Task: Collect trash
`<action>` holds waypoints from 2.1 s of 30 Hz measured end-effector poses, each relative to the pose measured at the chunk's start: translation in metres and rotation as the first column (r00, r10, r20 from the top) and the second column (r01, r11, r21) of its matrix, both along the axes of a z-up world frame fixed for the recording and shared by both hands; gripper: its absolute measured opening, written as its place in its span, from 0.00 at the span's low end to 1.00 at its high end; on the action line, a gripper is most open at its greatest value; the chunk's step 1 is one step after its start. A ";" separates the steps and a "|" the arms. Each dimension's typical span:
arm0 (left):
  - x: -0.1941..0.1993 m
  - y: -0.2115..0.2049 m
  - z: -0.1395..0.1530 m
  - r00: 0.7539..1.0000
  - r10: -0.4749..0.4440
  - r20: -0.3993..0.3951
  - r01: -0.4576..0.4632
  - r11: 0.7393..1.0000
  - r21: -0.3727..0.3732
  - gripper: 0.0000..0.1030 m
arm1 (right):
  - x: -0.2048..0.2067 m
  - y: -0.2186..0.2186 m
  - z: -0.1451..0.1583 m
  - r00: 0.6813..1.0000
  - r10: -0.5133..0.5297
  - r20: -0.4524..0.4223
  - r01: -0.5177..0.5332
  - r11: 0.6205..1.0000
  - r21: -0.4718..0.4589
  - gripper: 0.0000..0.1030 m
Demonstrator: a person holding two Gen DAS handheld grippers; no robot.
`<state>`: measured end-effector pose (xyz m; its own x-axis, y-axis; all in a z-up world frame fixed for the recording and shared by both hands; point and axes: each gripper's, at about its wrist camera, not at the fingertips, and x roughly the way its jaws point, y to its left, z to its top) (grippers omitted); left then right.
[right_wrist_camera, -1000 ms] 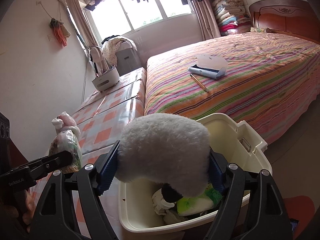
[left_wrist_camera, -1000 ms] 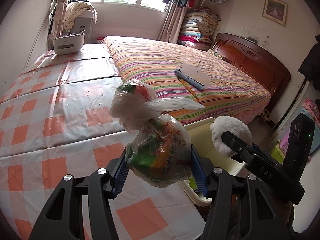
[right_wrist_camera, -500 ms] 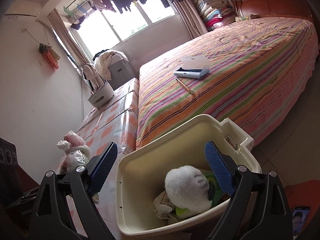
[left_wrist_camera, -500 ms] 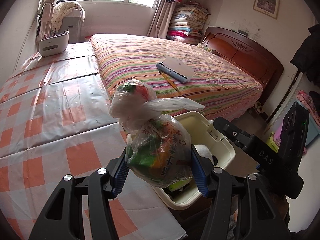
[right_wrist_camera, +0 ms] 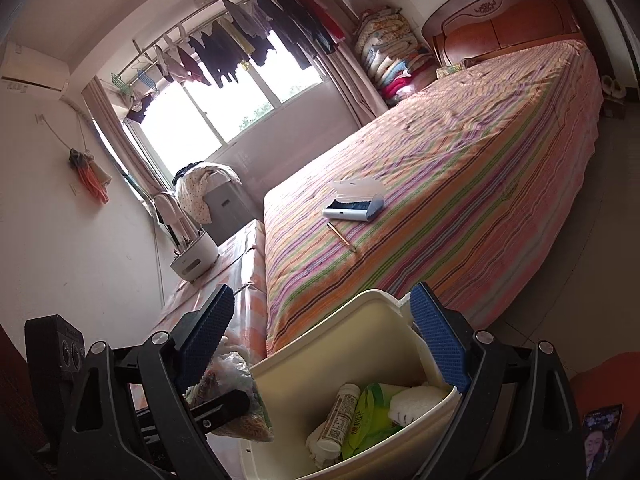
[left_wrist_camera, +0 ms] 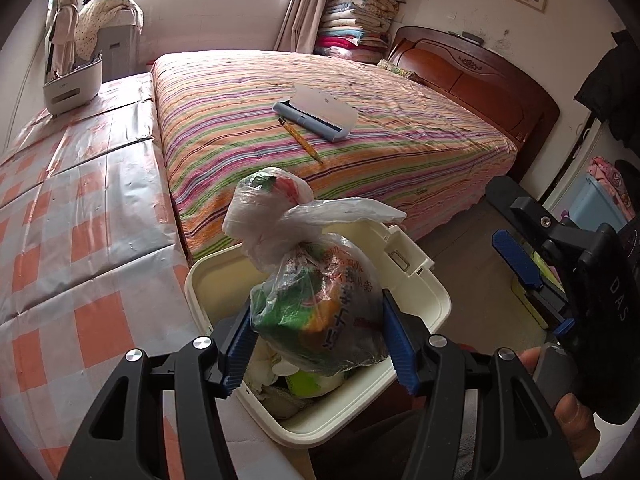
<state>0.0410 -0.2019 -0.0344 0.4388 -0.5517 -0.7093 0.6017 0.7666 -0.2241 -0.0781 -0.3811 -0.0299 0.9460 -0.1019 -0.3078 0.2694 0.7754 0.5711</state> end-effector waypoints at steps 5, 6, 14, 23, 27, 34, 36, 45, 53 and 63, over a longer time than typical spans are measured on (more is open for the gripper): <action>0.001 -0.016 0.002 1.000 0.018 0.019 -0.018 0.999 0.033 0.68 | -0.020 -0.011 0.012 0.999 -0.050 0.011 0.050 0.998 -0.030 0.88; 0.000 -0.016 0.004 0.999 0.028 0.034 -0.030 0.999 0.041 0.69 | -0.022 -0.013 0.014 0.998 -0.055 0.005 0.055 0.998 -0.033 0.89; -0.020 -0.001 0.021 0.972 0.168 0.164 -0.187 0.976 0.110 0.78 | -0.035 -0.004 0.023 0.994 -0.015 -0.107 0.000 0.990 -0.140 0.93; -0.045 0.038 0.039 0.900 0.324 0.291 -0.375 0.917 0.138 0.79 | -0.035 0.023 0.014 0.975 0.096 -0.199 -0.136 0.971 -0.198 0.93; -0.050 0.058 0.040 0.891 0.342 0.300 -0.395 0.908 0.139 0.79 | -0.037 0.038 0.016 0.971 0.093 -0.218 -0.145 0.962 -0.231 0.93; -0.046 0.093 0.041 0.881 0.364 0.302 -0.417 0.899 0.134 0.79 | -0.036 0.067 0.020 0.969 0.064 -0.239 -0.125 0.961 -0.248 0.93; -0.044 0.100 0.039 0.886 0.367 0.285 -0.415 0.900 0.130 0.79 | -0.033 0.073 0.022 0.968 0.061 -0.245 -0.126 0.957 -0.260 0.93; -0.038 0.120 0.040 0.882 0.383 0.275 -0.428 0.895 0.124 0.79 | -0.021 0.089 0.028 0.964 0.055 -0.262 -0.136 0.943 -0.303 0.93; -0.029 0.128 0.036 0.884 0.409 0.226 -0.440 0.892 0.109 0.79 | -0.011 0.093 0.027 0.959 0.065 -0.276 -0.153 0.938 -0.310 0.93; -0.025 0.130 0.034 0.886 0.405 0.224 -0.438 0.891 0.122 0.79 | -0.002 0.101 0.022 0.950 0.090 -0.300 -0.186 0.933 -0.309 0.93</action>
<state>0.0158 -0.0717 -0.0002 0.7371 -0.1675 -0.6547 0.2314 0.9728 0.0117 -0.0796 -0.2805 -0.0078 0.8399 -0.1175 -0.5299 0.2556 0.9469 0.1951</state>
